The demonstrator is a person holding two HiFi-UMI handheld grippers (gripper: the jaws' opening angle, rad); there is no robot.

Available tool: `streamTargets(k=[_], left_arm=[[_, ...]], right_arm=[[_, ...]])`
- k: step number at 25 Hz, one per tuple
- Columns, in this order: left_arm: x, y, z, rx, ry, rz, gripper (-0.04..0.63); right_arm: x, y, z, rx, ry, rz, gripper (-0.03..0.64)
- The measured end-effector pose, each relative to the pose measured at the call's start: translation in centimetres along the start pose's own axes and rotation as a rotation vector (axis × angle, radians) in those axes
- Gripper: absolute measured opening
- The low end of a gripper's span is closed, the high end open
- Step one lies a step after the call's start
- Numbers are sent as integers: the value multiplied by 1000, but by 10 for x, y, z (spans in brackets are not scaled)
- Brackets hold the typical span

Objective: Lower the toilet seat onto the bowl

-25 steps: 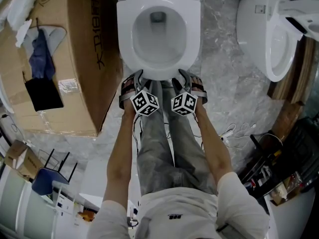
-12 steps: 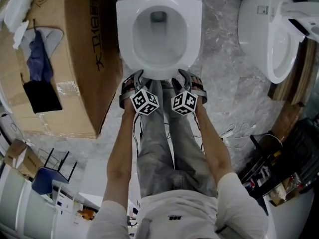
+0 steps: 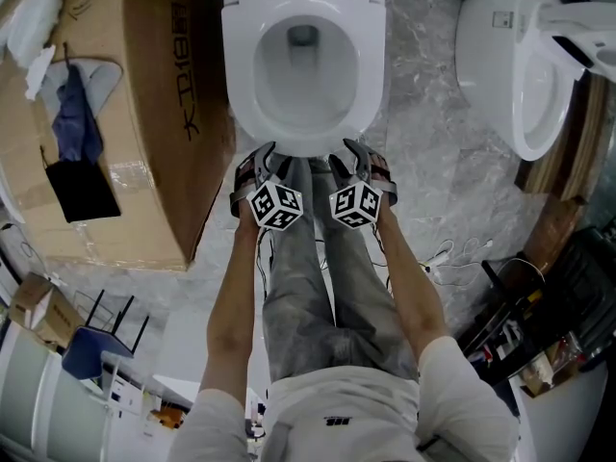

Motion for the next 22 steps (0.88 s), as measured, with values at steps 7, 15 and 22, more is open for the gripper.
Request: streamTargets(k=[7, 15, 22], left_arm=[[48, -28, -21, 121, -97, 149, 218], [119, -88, -48, 211, -184, 339, 204], [197, -139, -65, 235, -262, 491, 189]], right_arm=[[46, -30, 23, -131, 79, 137, 207], [117, -92, 61, -199, 182, 337, 206], [194, -143, 82, -237, 250, 485, 199]])
Point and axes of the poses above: the fingertips, and each gripper's own axes: x backward along the fingers, z to its right, y out of its underside, the point moved 10 cm from there along x, backward along the fingers, and after that the axes turned 5 degrees about z, right-handed, at the moved point
